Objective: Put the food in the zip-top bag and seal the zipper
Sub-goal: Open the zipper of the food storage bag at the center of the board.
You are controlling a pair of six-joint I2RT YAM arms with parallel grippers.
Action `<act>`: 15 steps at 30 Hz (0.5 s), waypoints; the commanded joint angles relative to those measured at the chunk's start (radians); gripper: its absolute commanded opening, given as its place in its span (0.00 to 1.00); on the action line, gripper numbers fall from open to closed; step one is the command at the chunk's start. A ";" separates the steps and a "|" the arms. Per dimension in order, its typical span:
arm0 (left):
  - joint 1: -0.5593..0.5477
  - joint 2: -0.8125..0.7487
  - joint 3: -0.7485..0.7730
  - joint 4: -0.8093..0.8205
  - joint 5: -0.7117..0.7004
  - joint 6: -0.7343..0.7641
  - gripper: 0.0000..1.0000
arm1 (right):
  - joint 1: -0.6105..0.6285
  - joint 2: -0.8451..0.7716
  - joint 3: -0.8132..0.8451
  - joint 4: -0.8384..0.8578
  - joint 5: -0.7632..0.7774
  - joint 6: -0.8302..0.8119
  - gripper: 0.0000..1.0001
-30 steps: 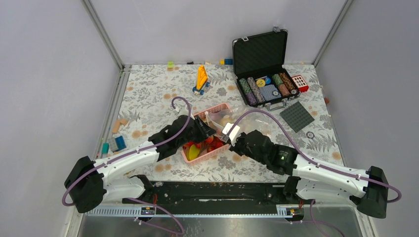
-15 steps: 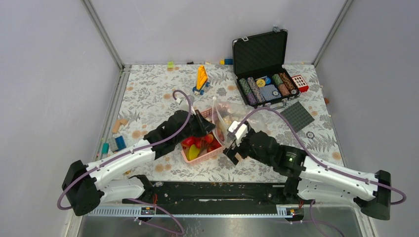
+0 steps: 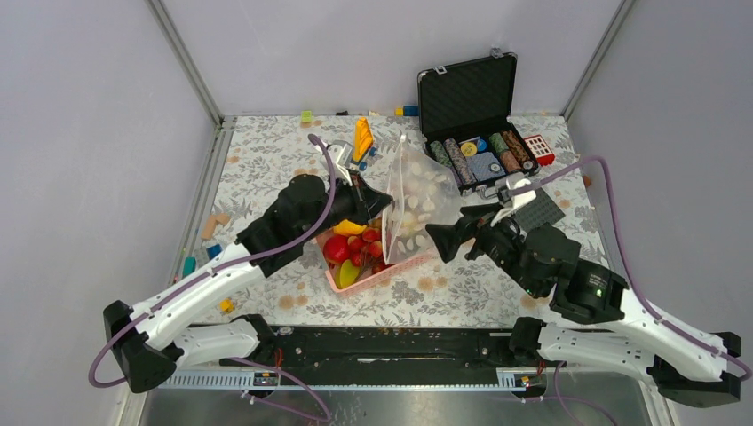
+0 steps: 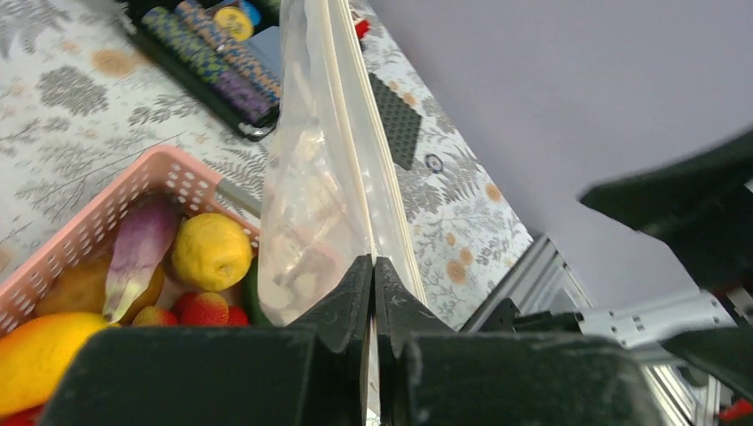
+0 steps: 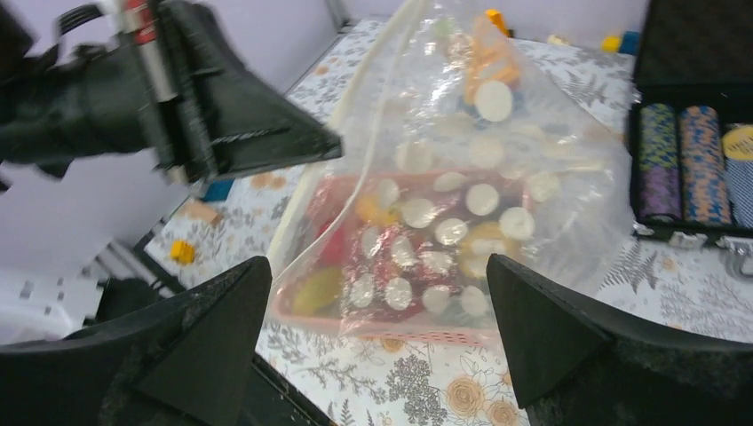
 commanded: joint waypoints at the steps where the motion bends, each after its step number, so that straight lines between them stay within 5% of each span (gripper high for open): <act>1: 0.002 -0.028 0.050 0.039 0.157 0.110 0.00 | 0.006 0.097 0.075 -0.091 0.231 0.158 1.00; 15: -0.017 -0.067 -0.014 0.096 0.192 0.083 0.00 | 0.006 0.368 0.234 -0.110 0.351 0.163 0.98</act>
